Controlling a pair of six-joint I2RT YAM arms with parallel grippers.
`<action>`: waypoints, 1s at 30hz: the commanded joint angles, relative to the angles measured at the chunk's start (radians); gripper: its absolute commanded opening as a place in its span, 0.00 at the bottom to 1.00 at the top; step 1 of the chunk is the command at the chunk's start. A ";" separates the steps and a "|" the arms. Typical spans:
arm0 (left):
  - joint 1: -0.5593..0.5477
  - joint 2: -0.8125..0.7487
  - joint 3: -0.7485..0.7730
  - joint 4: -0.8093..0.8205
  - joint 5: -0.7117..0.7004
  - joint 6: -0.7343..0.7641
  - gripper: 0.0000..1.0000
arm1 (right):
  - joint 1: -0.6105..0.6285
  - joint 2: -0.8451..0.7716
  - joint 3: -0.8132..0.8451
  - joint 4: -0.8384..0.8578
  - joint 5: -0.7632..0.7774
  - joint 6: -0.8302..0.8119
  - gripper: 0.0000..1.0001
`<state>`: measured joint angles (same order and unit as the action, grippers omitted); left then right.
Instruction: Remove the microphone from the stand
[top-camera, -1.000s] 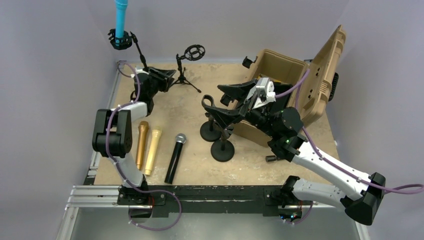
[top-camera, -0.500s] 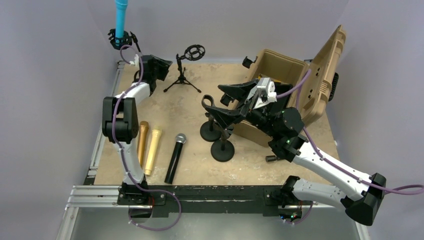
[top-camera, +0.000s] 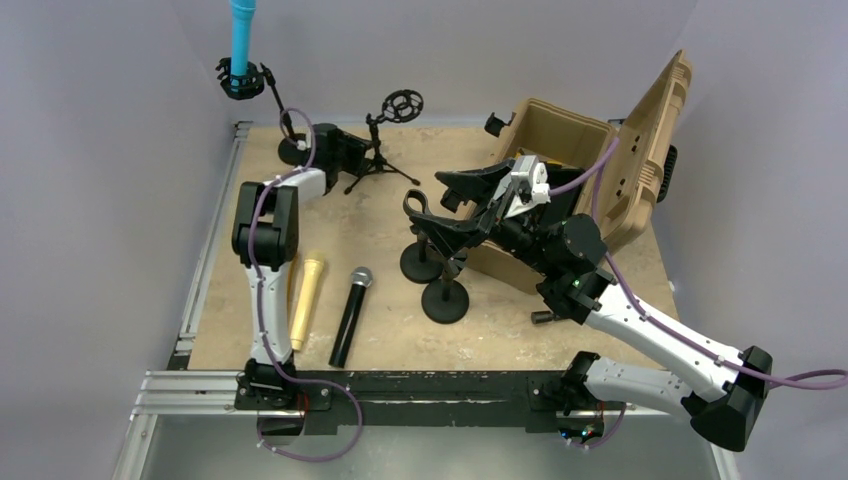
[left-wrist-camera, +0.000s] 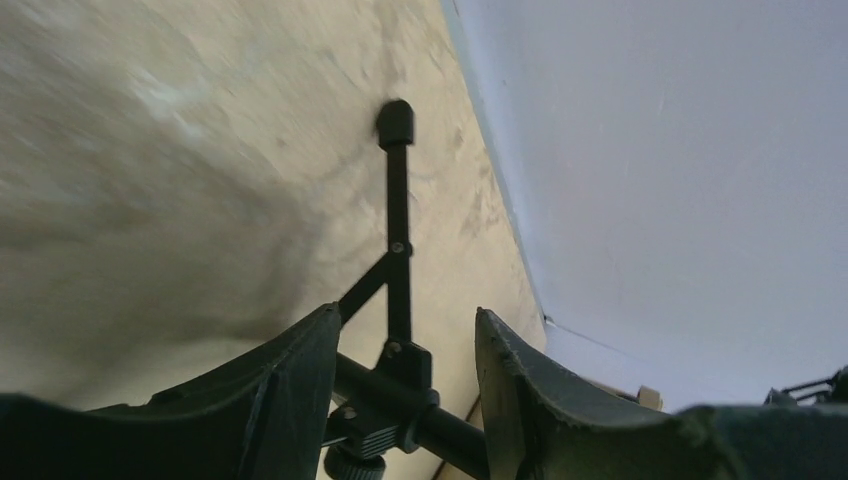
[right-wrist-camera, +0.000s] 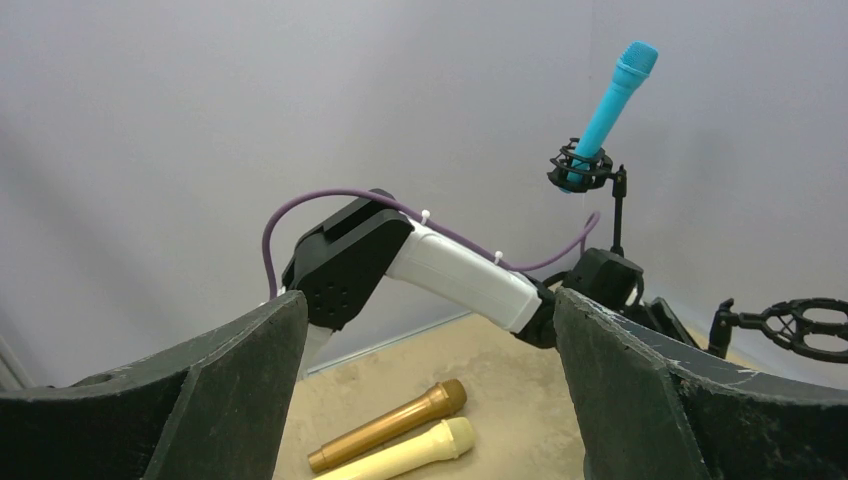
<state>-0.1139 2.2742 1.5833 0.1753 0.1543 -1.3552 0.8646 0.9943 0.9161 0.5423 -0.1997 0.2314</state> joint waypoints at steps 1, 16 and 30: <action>-0.098 0.004 0.003 0.044 0.082 -0.050 0.50 | 0.004 -0.023 0.035 0.018 0.016 0.008 0.90; -0.201 -0.091 -0.088 0.039 0.136 0.027 0.50 | 0.004 -0.078 0.002 0.025 0.025 0.016 0.90; -0.072 -0.668 -0.327 -0.244 -0.138 0.471 0.54 | 0.004 -0.085 -0.020 0.081 0.002 0.009 0.91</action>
<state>-0.2260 1.7668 1.3087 -0.0101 0.1051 -1.0874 0.8650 0.9222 0.9005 0.5629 -0.1963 0.2356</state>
